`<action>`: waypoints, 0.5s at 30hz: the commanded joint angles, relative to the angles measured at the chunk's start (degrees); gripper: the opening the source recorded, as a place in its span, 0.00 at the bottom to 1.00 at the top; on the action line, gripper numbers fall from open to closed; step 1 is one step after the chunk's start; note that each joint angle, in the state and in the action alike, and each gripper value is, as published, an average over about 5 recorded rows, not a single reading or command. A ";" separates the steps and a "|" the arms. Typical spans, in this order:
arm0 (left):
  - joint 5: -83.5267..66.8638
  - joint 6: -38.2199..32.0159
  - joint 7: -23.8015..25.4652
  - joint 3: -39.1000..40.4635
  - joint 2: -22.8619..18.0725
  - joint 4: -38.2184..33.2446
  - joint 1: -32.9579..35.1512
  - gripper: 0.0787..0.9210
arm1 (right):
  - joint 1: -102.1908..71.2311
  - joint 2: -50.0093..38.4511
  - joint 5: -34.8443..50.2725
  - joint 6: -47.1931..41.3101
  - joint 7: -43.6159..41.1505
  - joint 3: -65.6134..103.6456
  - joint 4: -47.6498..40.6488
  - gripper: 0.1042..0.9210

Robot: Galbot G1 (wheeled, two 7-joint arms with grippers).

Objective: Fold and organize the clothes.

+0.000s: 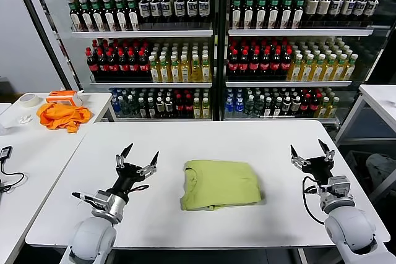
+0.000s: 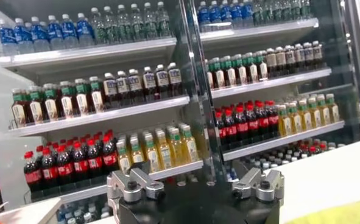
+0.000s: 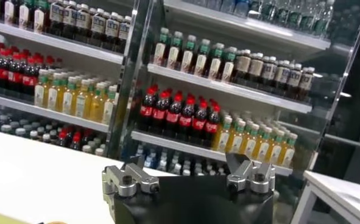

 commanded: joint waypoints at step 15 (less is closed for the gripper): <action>1.98 -4.80 0.89 -1.03 -2.72 9.32 -5.36 0.88 | 1.41 0.78 -8.92 2.30 1.86 -2.36 -3.06 0.88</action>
